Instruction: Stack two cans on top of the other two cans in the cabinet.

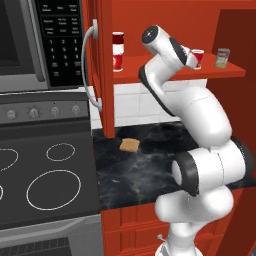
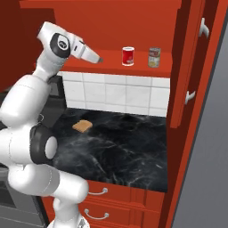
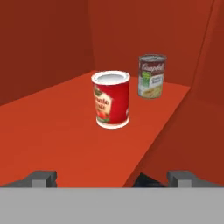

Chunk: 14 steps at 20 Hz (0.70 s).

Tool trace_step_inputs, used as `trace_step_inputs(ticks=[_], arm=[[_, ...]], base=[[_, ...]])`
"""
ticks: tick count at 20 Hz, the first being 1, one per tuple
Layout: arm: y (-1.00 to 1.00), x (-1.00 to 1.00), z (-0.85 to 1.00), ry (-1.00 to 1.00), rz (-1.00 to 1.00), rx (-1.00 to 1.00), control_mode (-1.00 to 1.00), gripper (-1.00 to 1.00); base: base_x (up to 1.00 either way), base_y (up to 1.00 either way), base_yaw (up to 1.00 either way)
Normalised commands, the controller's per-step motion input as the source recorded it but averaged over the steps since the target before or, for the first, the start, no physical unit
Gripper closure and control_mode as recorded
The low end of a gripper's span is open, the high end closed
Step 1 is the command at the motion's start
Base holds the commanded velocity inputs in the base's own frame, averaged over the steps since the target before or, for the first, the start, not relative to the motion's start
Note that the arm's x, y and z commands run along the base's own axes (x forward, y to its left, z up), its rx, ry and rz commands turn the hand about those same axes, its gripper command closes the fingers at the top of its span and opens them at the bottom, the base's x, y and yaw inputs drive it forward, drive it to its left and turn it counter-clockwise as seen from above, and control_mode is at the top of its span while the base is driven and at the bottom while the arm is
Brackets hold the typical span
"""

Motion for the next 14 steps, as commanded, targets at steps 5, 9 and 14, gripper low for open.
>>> trace_step_inputs(ticks=[5,9,14], arm=[[-0.33,-0.04,0.04,-0.02,0.00,0.00,-1.00,-1.00],[-0.32,-0.05,0.09,0.11,-0.02,-0.01,-1.00,-1.00],[-0.28,0.00,0.08,0.17,0.00,0.00,-1.00,-1.00]], base=[[0.00,0.00,0.00],[0.00,0.00,0.00],[0.00,0.00,0.00]])
